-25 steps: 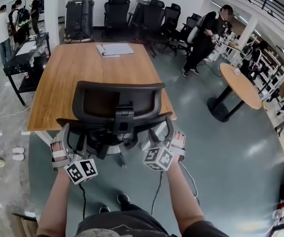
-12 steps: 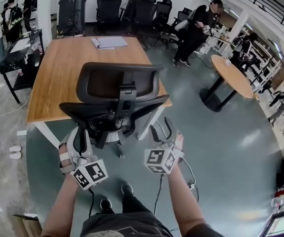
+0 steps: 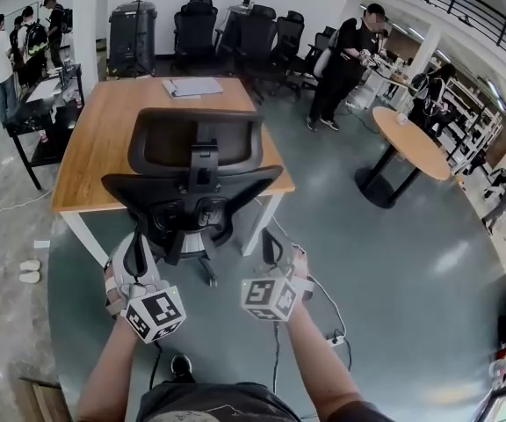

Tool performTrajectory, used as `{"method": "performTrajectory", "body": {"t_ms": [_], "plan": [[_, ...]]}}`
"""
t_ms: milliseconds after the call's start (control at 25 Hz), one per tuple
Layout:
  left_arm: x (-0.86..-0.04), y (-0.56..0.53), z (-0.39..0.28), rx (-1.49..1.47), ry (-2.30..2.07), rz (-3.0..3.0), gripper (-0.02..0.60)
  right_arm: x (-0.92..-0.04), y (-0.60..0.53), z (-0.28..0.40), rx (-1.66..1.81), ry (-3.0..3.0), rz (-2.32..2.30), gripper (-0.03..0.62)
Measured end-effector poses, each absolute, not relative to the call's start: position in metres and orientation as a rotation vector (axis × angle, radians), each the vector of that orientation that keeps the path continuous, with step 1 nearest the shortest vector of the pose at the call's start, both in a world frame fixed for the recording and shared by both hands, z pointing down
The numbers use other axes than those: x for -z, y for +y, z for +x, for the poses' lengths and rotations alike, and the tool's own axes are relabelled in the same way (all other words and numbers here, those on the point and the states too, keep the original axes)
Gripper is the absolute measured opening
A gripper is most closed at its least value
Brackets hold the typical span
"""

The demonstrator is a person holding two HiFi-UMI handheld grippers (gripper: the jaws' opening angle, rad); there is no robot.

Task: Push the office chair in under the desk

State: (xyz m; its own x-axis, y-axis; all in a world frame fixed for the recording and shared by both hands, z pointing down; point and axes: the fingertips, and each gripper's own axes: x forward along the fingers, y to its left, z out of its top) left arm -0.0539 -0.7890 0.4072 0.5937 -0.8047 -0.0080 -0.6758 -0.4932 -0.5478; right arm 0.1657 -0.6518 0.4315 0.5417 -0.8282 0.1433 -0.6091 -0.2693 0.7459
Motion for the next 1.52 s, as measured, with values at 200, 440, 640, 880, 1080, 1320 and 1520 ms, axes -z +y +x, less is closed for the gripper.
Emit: {"method": "performTrajectory", "body": {"t_ms": [200, 440, 640, 880, 1080, 1320, 1520], "plan": [[-0.402, -0.741, -0.058, 0.326, 1.274, -2.362, 0.018, -0.427, -0.616, 0.163, 0.362, -1.293, 2.021, -0.008], [-0.389, -0.652, -0.060, 0.172, 1.305, -2.399, 0.018, -0.403, -0.553, 0.142, 0.525, -1.415, 2.043, -0.009], [-0.378, -0.588, -0.068, 0.112, 1.346, -2.413, 0.017, -0.393, -0.506, 0.118, 0.543, -1.550, 2.006, -0.009], [-0.395, -0.548, -0.072, 0.201, 1.384, -2.530, 0.017, -0.398, -0.464, 0.105, 0.527, -1.638, 1.964, -0.009], [-0.390, -0.529, -0.067, 0.206, 1.361, -2.536, 0.017, -0.395, -0.443, 0.102, 0.498, -1.663, 1.971, -0.009], [-0.392, -0.515, -0.053, 0.204, 1.299, -2.640, 0.017, -0.405, -0.433, 0.107, 0.424, -1.665, 2.012, -0.009], [-0.394, -0.504, -0.066, 0.197, 1.287, -2.684, 0.017, -0.411, -0.427, 0.086, 0.394, -1.701, 2.009, -0.009]]}}
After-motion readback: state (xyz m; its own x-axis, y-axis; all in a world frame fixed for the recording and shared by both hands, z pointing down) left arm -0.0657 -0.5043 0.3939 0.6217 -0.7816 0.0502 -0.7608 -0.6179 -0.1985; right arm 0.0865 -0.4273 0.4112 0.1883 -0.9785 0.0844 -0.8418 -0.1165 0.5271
